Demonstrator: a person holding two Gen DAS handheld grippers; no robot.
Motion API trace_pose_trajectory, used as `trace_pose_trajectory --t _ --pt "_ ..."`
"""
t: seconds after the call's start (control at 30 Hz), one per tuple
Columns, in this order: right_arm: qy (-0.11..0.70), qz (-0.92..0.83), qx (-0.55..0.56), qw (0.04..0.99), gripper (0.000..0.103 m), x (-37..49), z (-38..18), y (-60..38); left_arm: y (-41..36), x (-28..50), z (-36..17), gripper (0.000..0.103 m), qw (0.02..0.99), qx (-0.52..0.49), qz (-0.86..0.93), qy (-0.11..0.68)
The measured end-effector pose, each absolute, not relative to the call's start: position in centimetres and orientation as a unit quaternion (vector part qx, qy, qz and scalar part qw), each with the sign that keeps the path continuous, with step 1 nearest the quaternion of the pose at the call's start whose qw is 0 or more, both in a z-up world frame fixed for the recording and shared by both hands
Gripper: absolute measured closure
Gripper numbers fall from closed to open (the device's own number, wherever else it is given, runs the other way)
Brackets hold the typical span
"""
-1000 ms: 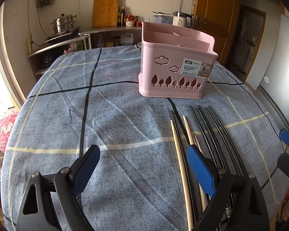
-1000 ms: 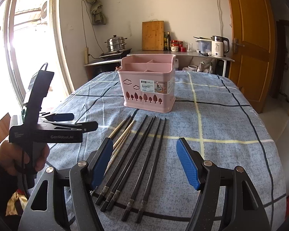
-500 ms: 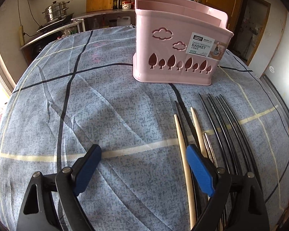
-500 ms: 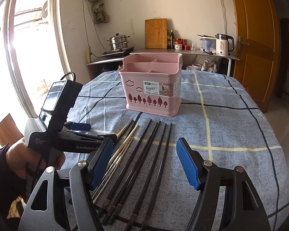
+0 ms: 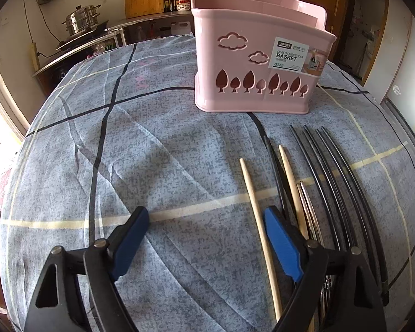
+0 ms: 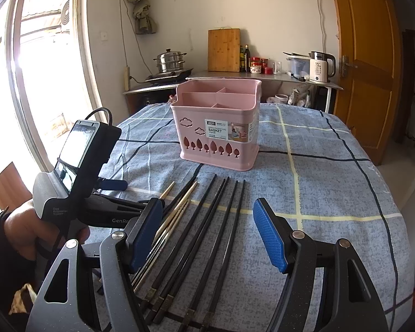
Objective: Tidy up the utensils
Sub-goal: 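Lower the left tool toward a wooden chopstick while the right tool approaches another, then close the left tool on a wooden chopstick while the right tool grasps another wooden chopstick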
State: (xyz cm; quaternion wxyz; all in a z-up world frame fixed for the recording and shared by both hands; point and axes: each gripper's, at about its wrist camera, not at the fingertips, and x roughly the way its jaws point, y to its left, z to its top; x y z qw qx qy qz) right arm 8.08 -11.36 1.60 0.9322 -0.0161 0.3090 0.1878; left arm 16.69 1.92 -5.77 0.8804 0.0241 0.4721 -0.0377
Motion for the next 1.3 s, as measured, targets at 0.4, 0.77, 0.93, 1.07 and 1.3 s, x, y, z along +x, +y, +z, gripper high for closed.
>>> trace_pose_trajectory --t 0.4,0.77,0.93,1.07,1.3 --pt "0.42 0.225 -0.006 0.879 0.074 15.5 -0.8 -7.4 4.6 16.7 -5.3 0.078 0.882 0.01 -0.035 0.47" --pt "0.492 0.217 -0.014 0.843 0.084 19.9 -4.1 -4.3 5.3 19.3 -5.3 0.078 0.872 -0.018 -0.05 0.487" --pt "0.505 0.211 -0.025 0.837 0.086 20.4 -4.5 -3.7 4.5 20.3 -5.3 0.078 0.87 0.003 -0.047 0.491" --pt "0.51 0.21 -0.027 0.834 0.093 20.5 -4.4 -3.3 3.9 21.0 -5.3 0.078 0.868 0.02 -0.047 0.494" --pt "0.516 0.213 -0.016 0.83 0.096 21.1 -4.4 -3.7 4.1 21.5 -5.2 0.096 0.868 0.014 -0.048 0.494"
